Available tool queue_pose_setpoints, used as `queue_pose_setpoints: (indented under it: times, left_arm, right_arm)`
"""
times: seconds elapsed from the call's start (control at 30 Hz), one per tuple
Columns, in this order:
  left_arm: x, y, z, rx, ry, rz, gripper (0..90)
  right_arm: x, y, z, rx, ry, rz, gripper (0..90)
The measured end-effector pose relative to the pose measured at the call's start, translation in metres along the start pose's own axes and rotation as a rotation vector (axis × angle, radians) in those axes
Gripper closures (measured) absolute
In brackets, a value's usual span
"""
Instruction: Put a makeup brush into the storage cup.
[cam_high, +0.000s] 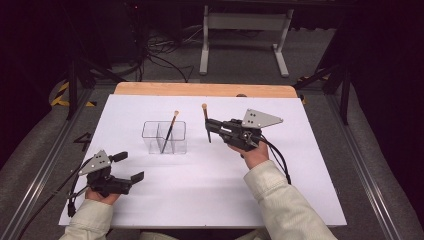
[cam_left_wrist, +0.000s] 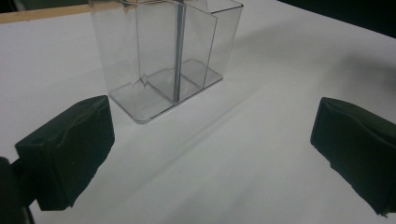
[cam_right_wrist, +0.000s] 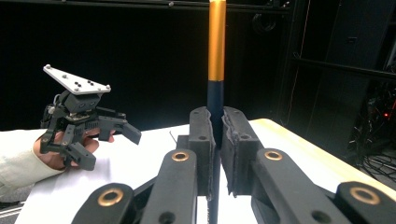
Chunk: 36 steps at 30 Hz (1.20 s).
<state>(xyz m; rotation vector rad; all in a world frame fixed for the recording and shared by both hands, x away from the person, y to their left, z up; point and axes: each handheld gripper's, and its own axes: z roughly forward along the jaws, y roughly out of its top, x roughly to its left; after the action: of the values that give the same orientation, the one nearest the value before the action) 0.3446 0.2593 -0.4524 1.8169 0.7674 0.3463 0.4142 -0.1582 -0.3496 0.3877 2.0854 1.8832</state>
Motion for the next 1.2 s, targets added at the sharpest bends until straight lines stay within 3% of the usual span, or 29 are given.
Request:
queue_pose_setpoints:
  times: [0.77, 1.2]
  left_arm:
    - [-0.002, -0.001, 0.000, 0.004, 0.000, 0.003, 0.4]
    - [-0.001, 0.000, 0.000, 0.001, -0.006, 0.004, 0.4]
  right_arm:
    - [-0.002, 0.009, 0.056, 0.001, 0.046, 0.016, 82.7]
    - [0.000, 0.009, 0.075, -0.023, 0.051, 0.033, 82.6]
